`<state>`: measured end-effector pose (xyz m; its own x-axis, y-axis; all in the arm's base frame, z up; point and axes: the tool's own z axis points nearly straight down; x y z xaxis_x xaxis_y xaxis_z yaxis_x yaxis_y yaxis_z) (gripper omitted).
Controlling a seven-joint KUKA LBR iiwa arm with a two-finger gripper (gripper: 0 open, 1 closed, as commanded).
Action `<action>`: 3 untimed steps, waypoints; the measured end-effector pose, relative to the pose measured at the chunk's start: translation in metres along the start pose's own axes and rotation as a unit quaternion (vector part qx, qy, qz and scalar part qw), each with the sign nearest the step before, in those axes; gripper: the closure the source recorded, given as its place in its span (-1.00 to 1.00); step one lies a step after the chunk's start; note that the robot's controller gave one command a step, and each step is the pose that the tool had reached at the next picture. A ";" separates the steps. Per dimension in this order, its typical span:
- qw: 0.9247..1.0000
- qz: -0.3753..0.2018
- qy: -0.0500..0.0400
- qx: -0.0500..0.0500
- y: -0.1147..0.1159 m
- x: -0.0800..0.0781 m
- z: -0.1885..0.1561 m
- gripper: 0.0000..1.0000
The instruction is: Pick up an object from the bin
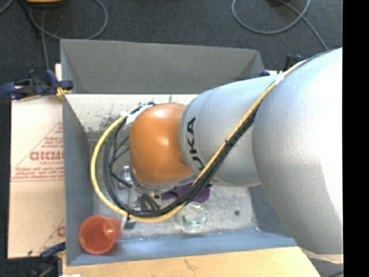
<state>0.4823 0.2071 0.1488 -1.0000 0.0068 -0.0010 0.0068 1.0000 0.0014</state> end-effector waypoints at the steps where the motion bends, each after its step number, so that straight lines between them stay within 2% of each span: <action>1: 1.000 0.000 0.000 0.000 0.000 0.000 0.000 -1.00; 2: 0.998 -0.066 0.011 0.005 0.003 0.012 0.073 1.00; 3: 0.998 -0.065 0.011 0.005 0.003 0.011 0.073 1.00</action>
Offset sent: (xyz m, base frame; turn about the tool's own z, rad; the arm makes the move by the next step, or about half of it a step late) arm -0.0104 0.0059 -0.0788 -0.1339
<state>0.4710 0.2108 0.0759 -0.9922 -0.1228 0.0206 -0.1230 0.9924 -0.0065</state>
